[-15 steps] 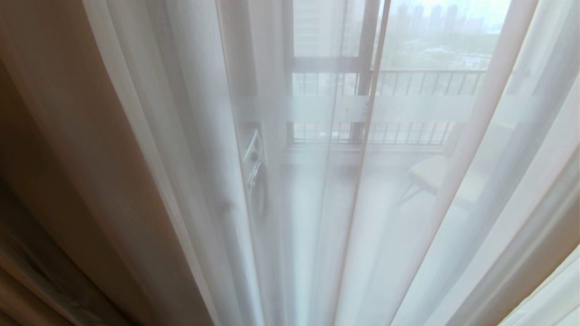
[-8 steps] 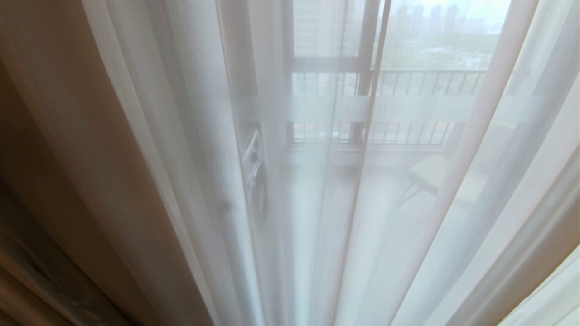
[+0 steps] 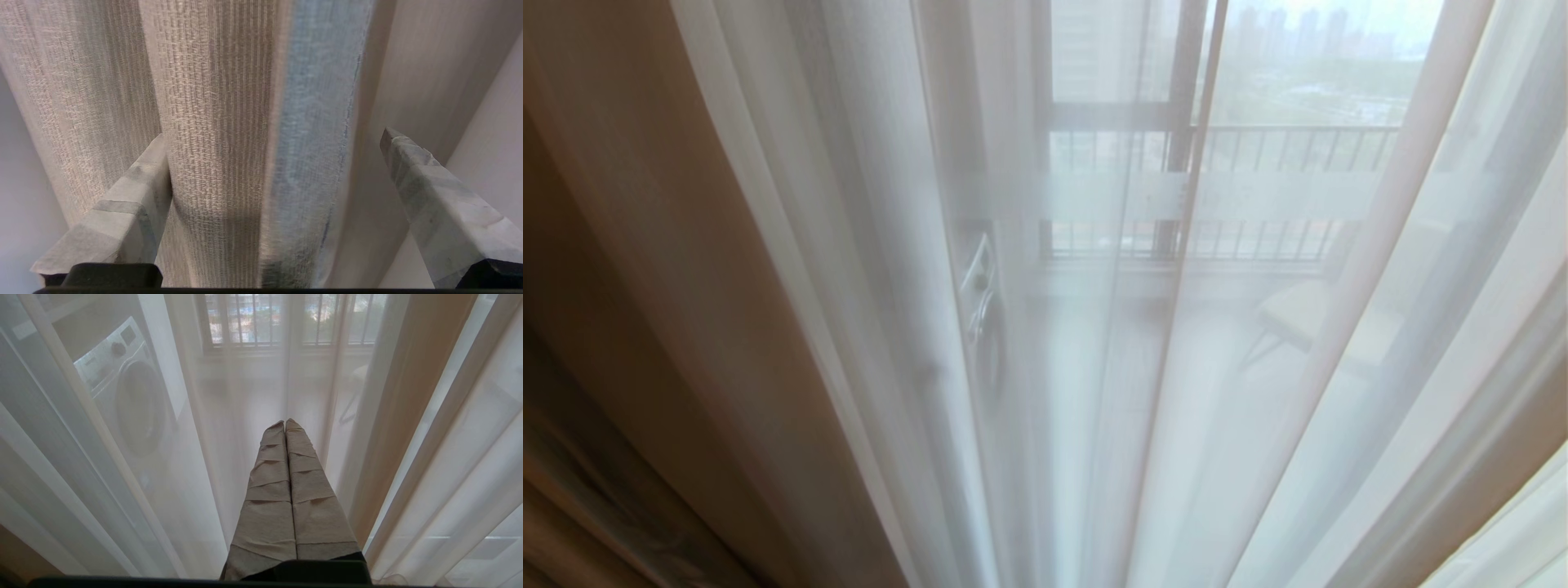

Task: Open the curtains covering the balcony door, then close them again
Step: Close the outer curtains on both sides

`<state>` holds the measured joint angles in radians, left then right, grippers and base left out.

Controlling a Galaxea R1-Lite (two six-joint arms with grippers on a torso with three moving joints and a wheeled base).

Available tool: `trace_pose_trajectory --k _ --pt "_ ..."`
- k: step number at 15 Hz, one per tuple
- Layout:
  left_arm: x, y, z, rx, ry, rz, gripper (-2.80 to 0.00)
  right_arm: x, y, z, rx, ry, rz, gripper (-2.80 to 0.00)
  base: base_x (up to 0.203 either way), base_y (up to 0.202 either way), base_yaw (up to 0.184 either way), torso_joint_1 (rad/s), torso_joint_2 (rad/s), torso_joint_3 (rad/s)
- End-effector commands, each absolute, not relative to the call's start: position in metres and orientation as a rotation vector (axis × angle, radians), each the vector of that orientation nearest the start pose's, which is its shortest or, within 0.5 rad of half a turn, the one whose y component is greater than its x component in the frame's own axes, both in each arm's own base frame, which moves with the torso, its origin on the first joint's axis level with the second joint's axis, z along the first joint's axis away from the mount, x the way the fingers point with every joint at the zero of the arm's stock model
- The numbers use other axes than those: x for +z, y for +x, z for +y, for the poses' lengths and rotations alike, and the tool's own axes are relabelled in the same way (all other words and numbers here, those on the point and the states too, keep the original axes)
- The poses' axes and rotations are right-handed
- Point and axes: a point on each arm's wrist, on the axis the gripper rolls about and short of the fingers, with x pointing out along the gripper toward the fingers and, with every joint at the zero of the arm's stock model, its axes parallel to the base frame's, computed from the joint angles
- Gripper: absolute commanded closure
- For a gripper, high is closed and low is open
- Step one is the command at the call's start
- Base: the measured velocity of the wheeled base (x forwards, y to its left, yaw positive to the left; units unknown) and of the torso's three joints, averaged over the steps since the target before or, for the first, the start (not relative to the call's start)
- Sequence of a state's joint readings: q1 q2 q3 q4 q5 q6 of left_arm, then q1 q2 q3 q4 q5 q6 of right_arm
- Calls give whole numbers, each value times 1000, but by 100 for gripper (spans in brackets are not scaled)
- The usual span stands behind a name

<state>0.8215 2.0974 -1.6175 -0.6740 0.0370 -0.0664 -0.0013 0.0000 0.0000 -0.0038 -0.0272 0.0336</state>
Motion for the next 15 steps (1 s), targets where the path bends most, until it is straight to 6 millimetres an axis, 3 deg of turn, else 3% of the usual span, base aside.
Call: trace_pose_trajectory --k 1,2,3,15 --pt "263 304 327 845 15 -217 -280 76 -23 -1 -29 34 -5 0 0 0 0 0 0 0" --pt "262 305 327 845 14 -215 -280 76 -23 -1 -29 34 -5 0 0 0 0 0 0 0" --pt "261 307 327 843 13 -214 0 76 -23 -1 -29 34 -5 0 0 0 0 0 0 0" --pt "265 309 326 784 32 -244 0 76 -23 -1 -29 34 -5 0 0 0 0 0 0 0"
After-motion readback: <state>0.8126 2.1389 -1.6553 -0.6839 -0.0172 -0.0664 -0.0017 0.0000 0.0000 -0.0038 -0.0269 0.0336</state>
